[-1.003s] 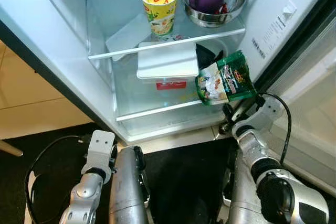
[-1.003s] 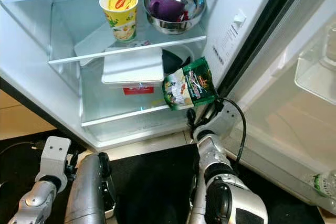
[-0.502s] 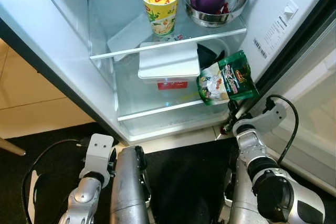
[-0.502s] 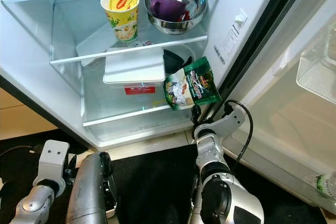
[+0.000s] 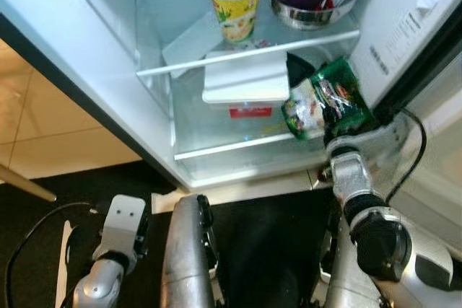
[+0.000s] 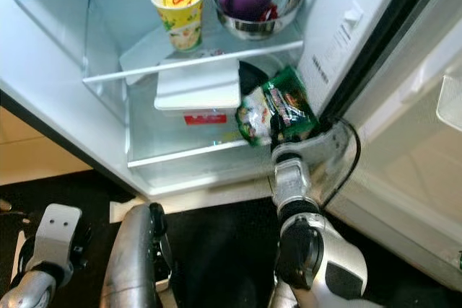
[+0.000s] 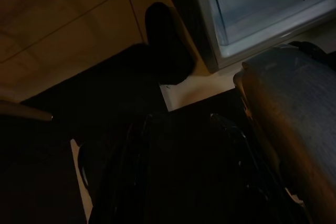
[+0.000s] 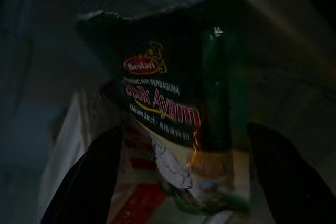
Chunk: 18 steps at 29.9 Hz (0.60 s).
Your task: Restocking fridge
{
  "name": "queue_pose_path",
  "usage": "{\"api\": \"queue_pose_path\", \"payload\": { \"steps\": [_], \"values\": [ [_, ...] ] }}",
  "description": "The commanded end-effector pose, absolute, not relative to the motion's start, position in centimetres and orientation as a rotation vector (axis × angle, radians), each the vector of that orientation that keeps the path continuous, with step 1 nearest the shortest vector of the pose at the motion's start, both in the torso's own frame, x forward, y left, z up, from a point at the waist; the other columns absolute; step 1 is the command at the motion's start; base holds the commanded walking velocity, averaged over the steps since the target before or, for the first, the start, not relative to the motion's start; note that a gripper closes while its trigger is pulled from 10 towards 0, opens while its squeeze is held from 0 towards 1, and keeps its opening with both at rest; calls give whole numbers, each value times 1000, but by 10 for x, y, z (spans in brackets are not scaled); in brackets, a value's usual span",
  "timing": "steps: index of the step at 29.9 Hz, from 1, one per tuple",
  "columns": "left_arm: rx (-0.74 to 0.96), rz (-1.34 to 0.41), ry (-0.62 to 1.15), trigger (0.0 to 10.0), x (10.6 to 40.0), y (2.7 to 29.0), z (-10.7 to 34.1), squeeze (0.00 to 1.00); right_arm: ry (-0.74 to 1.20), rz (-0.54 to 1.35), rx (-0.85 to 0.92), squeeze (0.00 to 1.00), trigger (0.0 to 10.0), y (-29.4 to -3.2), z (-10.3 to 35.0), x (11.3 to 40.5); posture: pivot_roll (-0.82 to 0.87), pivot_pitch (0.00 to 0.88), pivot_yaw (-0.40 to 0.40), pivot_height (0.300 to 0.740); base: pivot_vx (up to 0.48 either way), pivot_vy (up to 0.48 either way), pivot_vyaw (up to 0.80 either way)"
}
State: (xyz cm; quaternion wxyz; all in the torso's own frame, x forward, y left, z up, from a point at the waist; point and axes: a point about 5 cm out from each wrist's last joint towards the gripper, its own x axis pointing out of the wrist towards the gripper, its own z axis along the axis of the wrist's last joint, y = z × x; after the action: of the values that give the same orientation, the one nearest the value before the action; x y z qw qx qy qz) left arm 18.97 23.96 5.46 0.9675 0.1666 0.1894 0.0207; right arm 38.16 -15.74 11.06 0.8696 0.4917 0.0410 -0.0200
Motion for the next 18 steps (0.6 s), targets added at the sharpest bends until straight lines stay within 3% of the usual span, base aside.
{"api": "queue_pose_path", "payload": {
  "steps": [1, 8, 18],
  "values": [
    [369, 51, 431, 10000, 179, 249, 53, 0, 104, -50, 1008, 0, 10000, -156, 107, 380, 364, 431, 90, 428, 0, 0, 0],
    [378, 59, 449, 10000, 167, 253, 58, 0, 151, -24, 853, 0, 10000, -150, 115, 386, 384, 451, 92, 428, 0, 0, 0],
    [372, 63, 450, 10000, 168, 250, 62, 0, 186, 142, 609, 0, 10000, -113, 135, 395, 404, 446, 80, 428, 0, 0, 0]
  ]
}}
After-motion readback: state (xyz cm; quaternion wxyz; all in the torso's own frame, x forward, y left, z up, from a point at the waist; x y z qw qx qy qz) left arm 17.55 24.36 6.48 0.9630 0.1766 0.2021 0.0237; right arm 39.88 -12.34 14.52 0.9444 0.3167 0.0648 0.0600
